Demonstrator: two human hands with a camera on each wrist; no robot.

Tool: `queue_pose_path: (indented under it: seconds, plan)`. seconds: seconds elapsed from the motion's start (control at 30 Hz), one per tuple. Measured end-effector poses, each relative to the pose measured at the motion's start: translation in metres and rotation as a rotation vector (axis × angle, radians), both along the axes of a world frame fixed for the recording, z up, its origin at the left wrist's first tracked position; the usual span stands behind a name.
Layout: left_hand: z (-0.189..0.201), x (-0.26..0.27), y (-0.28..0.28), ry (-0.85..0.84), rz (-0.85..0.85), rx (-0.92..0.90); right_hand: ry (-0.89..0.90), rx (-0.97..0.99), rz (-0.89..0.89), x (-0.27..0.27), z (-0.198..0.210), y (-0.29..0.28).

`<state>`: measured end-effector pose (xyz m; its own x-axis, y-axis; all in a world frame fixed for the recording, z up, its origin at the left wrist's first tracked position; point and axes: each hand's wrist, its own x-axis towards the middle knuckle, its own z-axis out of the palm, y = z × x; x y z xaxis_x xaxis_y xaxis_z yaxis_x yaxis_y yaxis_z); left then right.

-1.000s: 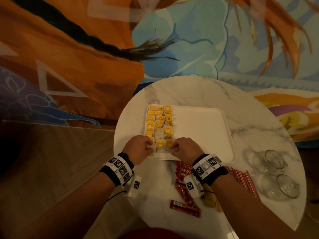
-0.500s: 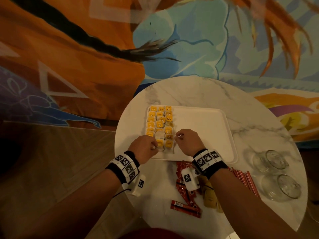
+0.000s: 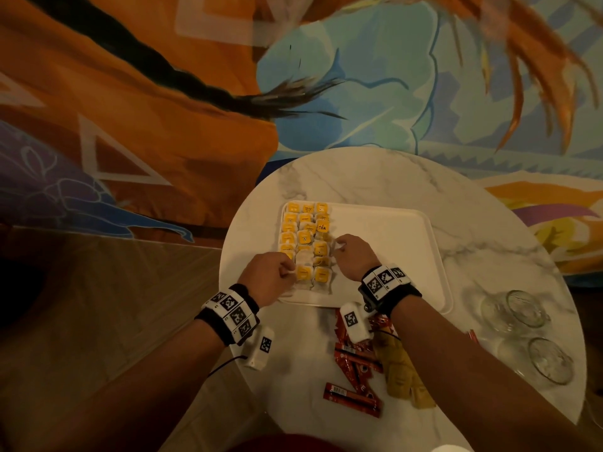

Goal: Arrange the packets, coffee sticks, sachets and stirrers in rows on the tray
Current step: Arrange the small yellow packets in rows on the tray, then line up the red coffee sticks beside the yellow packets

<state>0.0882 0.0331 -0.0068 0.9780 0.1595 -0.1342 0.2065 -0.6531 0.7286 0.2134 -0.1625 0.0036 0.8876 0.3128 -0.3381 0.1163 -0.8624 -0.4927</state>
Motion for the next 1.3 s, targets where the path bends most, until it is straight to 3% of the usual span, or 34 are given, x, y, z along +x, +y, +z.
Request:
queue_pose_path:
  seconds: [0.3,0.43,0.63,0.73,0.87,1.1,1.3]
  plan:
    - [0.006,-0.001,0.000,-0.029,0.009,0.005,0.015,-0.021,0.164,0.010,0.013,0.013]
    - [0.012,-0.003,-0.004,-0.025,-0.040,-0.016,0.032,-0.011,0.126,0.008,0.020,0.001]
    - [0.028,-0.013,-0.023,0.021,-0.277,-0.007,0.008,0.077,0.157,-0.015,0.040,-0.038]
    - [0.033,-0.018,-0.038,0.011,-0.403,0.063,-0.082,0.076,0.244,-0.036,0.056,-0.060]
    - [0.036,-0.023,-0.062,-0.005,-0.502,0.111,-0.055,0.003,0.399,-0.063,0.067,-0.086]
    - [0.028,-0.028,-0.106,0.018,-0.677,0.177,0.091,-0.135,0.537,-0.094,0.052,-0.122]
    - [0.006,-0.038,-0.124,0.059,-0.711,0.278,0.068,-0.183,0.583,-0.106,0.037,-0.144]
